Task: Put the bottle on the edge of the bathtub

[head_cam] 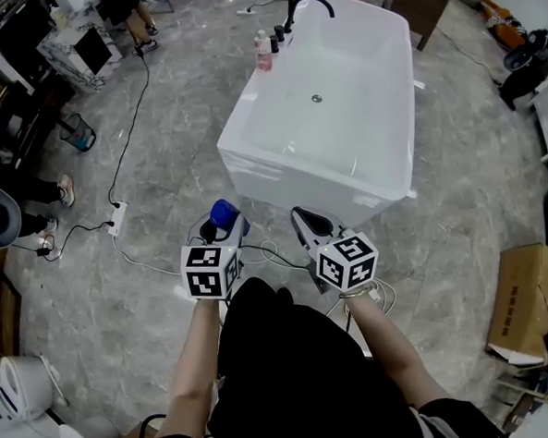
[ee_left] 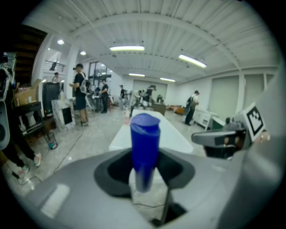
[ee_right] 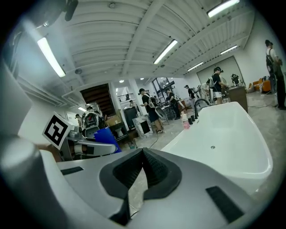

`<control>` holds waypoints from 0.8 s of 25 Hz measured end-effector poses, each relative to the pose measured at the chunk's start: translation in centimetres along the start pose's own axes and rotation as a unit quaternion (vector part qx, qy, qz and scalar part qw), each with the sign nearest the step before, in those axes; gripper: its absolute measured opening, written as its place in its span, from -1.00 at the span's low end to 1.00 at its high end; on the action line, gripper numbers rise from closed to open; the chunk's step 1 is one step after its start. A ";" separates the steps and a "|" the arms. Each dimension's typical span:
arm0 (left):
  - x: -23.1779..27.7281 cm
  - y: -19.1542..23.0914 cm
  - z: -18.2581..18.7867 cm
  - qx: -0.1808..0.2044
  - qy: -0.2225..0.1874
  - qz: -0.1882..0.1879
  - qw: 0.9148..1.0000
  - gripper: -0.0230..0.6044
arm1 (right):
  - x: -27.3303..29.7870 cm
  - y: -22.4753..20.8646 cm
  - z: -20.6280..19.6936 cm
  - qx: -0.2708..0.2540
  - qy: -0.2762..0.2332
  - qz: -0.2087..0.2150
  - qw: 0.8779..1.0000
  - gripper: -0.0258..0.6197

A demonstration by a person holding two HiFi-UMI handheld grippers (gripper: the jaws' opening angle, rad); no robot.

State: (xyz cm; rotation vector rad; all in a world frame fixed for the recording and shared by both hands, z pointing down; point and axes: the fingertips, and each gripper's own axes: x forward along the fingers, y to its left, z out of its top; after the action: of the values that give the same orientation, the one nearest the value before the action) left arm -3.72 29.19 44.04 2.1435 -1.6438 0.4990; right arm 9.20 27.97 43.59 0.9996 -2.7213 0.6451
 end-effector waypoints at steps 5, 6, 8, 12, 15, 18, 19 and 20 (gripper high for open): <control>1.4 0.3 1.8 0.006 -0.004 0.004 1.000 -0.43 | 0.3 -1.3 1.0 0.008 -0.008 0.004 1.000 -0.91; 1.8 0.3 2.1 0.009 -0.005 0.004 1.000 -0.43 | 0.5 -1.6 1.2 0.011 -0.009 0.006 1.000 -0.91; 2.6 0.6 2.6 0.011 -0.004 0.002 1.000 -0.43 | 0.9 -2.1 1.3 0.016 -0.009 0.006 1.000 -0.91; 4.5 1.6 3.7 0.010 -0.004 -0.001 1.000 -0.43 | 2.4 -3.2 2.1 0.015 -0.009 0.003 1.000 -0.91; 6.7 2.6 4.6 0.012 -0.002 -0.008 1.000 -0.43 | 4.2 -4.2 3.0 0.009 -0.010 0.001 1.000 -0.91; 9.2 3.9 5.8 0.004 -0.004 -0.016 1.000 -0.43 | 6.3 -5.6 4.0 0.004 -0.004 -0.002 1.000 -0.91; 10.1 4.4 6.4 0.000 -0.004 -0.020 1.000 -0.43 | 7.1 -6.2 4.6 0.005 -0.003 -0.004 1.000 -0.91; 11.1 5.0 7.0 -0.001 -0.004 -0.023 1.000 -0.43 | 8.0 -6.7 5.1 0.007 -0.002 -0.006 1.000 -0.91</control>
State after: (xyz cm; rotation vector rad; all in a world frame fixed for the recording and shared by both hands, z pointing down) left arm -5.48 15.22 44.07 2.1790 -1.5935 0.4754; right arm 7.45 16.47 43.73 1.0192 -2.7164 0.6613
